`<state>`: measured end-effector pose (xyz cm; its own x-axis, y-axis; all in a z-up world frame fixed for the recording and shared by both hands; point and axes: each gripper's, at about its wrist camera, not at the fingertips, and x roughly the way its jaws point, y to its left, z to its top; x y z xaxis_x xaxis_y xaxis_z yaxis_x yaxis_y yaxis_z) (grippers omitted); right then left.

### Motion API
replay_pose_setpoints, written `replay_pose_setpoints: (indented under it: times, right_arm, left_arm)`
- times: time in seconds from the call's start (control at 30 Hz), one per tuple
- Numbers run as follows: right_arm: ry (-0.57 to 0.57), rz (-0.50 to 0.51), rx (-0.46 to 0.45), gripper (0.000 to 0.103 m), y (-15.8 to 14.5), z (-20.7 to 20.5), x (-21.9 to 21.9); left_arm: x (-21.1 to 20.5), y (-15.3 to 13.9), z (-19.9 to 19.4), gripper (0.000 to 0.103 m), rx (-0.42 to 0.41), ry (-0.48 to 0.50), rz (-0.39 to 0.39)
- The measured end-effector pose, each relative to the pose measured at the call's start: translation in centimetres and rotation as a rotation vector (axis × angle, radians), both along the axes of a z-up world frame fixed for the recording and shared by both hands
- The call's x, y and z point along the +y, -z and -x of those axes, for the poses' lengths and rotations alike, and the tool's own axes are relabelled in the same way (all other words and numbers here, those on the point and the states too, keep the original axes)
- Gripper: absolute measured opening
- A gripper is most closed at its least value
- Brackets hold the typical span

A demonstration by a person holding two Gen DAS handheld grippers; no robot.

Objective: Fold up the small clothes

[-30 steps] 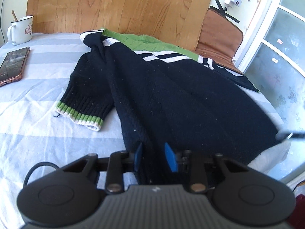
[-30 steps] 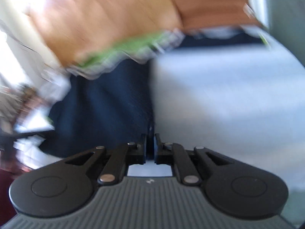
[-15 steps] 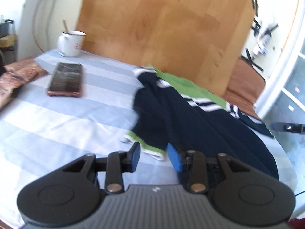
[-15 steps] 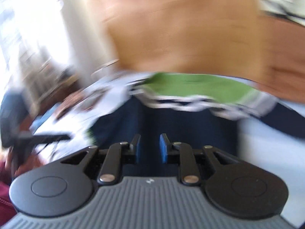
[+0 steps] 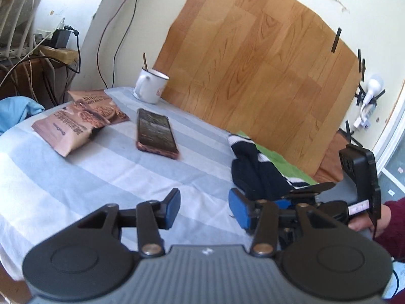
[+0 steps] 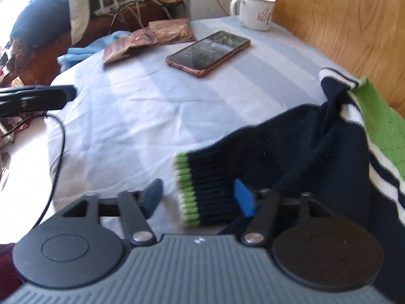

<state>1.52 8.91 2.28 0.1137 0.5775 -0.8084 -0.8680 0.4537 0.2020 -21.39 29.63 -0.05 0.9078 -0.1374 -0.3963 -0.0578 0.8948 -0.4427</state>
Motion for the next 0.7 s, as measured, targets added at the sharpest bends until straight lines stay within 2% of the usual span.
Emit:
replay_pose_setpoints:
  times: [0.03, 0.07, 0.17, 0.27, 0.37, 0.47, 0.57, 0.7]
  right_arm:
    - [-0.008, 0.007, 0.028, 0.017, -0.3, -0.7, 0.4]
    - [0.007, 0.006, 0.051, 0.010, -1.0, -1.5, 0.6]
    - [0.067, -0.065, 0.055, 0.009, -4.7, -4.8, 2.2]
    - [0.066, -0.209, 0.112, 0.008, -10.1, -7.4, 5.8]
    - [-0.041, -0.349, 0.026, 0.008, -15.8, -7.2, 9.6]
    - [-0.052, -0.407, -0.032, 0.002, -19.4, -7.8, 11.5]
    - [0.010, -0.428, -0.054, 0.002, -21.2, -9.9, 10.3]
    - [0.131, -0.418, -0.090, 0.003, -22.5, -11.8, 5.8]
  left_arm:
    - [0.5, 0.2, -0.1, 0.043, -0.012, 0.001, 0.005]
    - [0.8, 0.3, -0.2, 0.043, -0.022, 0.001, 0.014]
    - [1.9, 0.8, -0.8, 0.043, -0.031, -0.003, 0.044]
    - [2.8, 1.1, -1.6, 0.043, -0.018, -0.010, 0.060]
    - [3.2, 1.1, -1.9, 0.043, -0.007, -0.023, 0.060]
    - [3.2, 0.9, -1.8, 0.045, -0.008, -0.038, 0.060]
    - [2.8, 0.8, -2.0, 0.047, -0.011, -0.037, 0.047]
    - [2.2, 0.8, -3.4, 0.050, 0.004, -0.014, 0.029]
